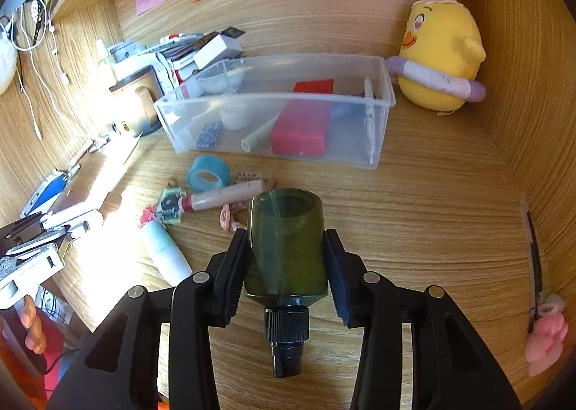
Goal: Organize objects
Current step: 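Carry the white tube and green bottle into the clear box and release both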
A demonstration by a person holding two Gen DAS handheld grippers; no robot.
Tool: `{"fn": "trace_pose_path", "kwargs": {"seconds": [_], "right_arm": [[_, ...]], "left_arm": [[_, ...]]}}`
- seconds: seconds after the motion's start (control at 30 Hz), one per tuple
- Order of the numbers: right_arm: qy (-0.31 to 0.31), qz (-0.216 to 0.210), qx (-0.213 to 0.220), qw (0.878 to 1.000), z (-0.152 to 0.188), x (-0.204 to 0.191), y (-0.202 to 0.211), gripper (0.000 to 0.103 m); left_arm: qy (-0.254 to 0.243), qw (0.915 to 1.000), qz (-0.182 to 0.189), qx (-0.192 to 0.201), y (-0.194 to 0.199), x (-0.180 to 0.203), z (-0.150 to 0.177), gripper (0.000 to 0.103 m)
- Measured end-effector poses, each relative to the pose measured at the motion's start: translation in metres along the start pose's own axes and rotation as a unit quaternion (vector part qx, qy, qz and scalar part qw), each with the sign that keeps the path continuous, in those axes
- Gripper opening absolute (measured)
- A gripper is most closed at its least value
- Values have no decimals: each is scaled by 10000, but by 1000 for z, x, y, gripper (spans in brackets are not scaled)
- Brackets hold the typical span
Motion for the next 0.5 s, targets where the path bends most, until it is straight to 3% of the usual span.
{"fn": "trace_pose_path", "kwargs": {"seconds": [0.5], "right_arm": [[-177,80,563,9982,-53,20,17,38]], "left_arm": [[-199,9966,307,741,6,24,-62,32]]}}
Point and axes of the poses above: each gripper's, at about its wrist camera, not at the fingertips, and y roughly against the way its jaws point, x to its right, z to its underside, the point moved 7 cm from there along -y, roughly the way its jaws point, and after that the axes turned 13 degrees about z, right-handed, at the moved point
